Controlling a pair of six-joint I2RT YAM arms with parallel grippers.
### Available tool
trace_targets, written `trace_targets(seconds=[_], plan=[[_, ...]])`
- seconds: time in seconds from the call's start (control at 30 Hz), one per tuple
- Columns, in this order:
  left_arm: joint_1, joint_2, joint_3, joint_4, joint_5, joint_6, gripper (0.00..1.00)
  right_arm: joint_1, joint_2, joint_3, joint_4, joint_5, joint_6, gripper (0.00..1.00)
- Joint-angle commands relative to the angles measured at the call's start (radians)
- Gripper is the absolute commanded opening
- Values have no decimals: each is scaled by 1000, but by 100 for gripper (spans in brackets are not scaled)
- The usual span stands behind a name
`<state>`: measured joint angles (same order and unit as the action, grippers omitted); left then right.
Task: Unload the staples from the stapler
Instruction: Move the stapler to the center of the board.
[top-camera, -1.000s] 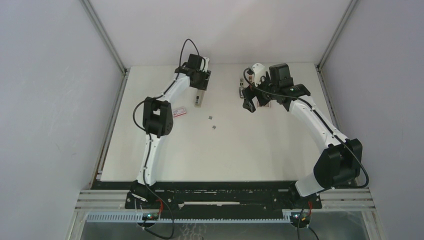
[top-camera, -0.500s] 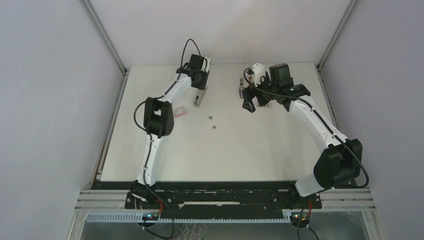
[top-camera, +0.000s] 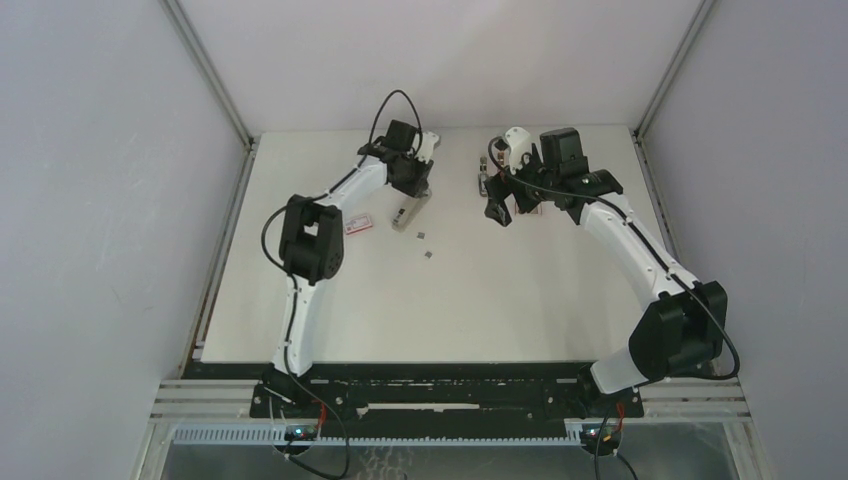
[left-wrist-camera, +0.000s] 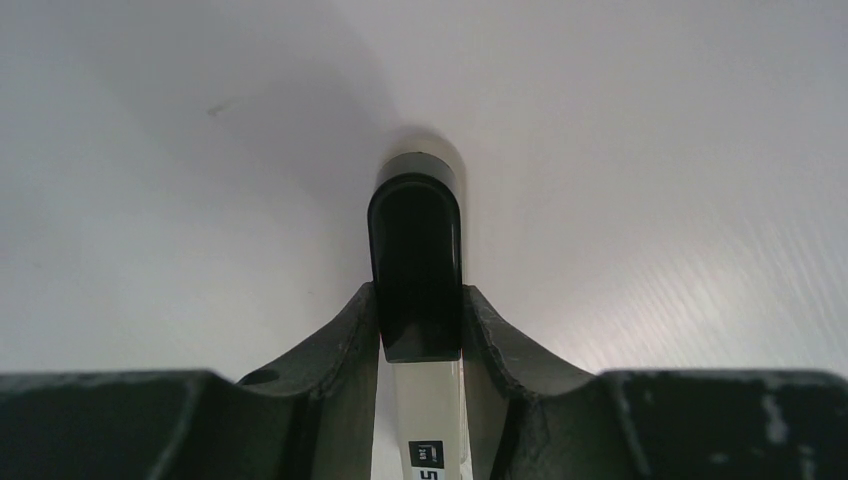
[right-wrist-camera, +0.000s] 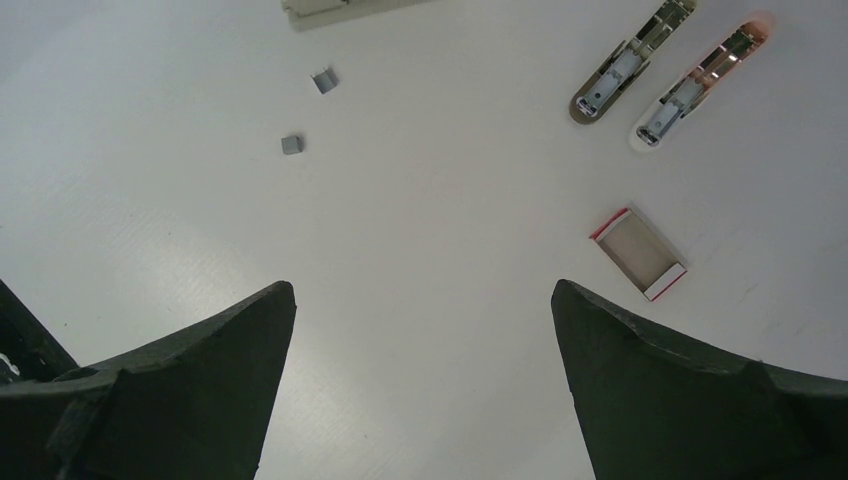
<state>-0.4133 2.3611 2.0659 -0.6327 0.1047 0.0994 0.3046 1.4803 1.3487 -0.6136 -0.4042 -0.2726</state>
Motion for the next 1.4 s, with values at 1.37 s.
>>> trace_targets(seconds=[1.37], plan=[[-202,-339,-489,-107,389,437,22,-25,-101,-14,61,-59,25,100]])
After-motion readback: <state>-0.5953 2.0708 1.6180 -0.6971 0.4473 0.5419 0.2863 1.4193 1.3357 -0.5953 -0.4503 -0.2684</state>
